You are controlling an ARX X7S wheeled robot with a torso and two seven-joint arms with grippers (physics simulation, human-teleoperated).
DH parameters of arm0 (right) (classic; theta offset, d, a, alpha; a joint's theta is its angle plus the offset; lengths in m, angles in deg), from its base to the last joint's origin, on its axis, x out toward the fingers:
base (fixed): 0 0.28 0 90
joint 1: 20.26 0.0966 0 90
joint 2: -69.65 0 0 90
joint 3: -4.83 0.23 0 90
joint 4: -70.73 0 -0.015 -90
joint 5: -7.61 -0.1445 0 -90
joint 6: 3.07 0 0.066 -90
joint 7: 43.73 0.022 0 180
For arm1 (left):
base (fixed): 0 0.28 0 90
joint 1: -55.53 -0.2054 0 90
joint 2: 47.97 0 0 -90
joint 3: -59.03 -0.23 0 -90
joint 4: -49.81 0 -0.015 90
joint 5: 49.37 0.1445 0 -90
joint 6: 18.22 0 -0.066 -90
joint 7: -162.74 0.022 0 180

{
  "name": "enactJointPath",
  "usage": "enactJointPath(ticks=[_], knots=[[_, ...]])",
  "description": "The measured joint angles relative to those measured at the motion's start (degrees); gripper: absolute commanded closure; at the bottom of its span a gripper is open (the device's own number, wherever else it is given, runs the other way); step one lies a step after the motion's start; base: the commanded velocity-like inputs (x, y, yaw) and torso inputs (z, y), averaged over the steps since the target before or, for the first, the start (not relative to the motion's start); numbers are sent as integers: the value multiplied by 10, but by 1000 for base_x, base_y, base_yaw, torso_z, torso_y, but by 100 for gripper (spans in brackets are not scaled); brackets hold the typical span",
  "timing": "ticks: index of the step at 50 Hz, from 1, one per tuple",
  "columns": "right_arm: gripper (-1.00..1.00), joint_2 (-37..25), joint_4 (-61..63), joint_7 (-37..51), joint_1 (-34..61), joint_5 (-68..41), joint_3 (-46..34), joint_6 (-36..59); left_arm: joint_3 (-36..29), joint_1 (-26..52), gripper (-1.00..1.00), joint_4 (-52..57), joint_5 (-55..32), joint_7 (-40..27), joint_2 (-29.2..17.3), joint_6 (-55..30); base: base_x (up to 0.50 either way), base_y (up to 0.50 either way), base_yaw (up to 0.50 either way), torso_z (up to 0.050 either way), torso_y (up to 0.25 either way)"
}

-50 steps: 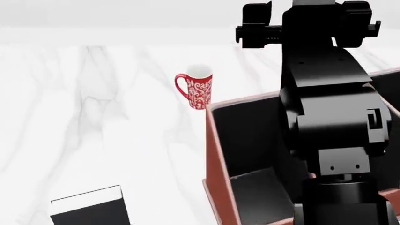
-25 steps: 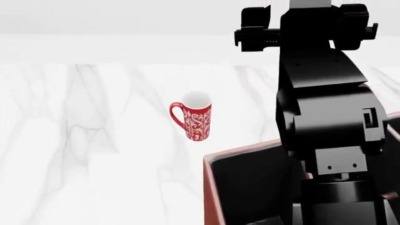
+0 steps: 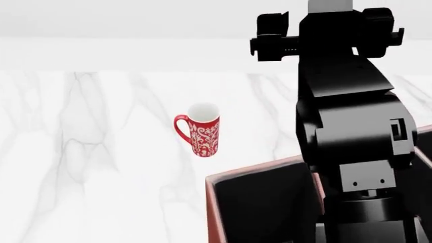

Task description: Pick up the book and place it in the right compartment of the caddy.

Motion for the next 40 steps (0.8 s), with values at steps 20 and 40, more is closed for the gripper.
enactJointPath(ticks=[20, 40], knots=[[-100, -5, 30, -6, -5, -5, -20, 16, -2, -1, -100, -2, -1, -1, 0, 4, 50, 0, 0, 0, 0], [-100, -22, 137, -144, 1, -103, -68, 125, -1, -2, -100, -1, -1, -2, -2, 8, 0, 0, 0, 0, 0]])
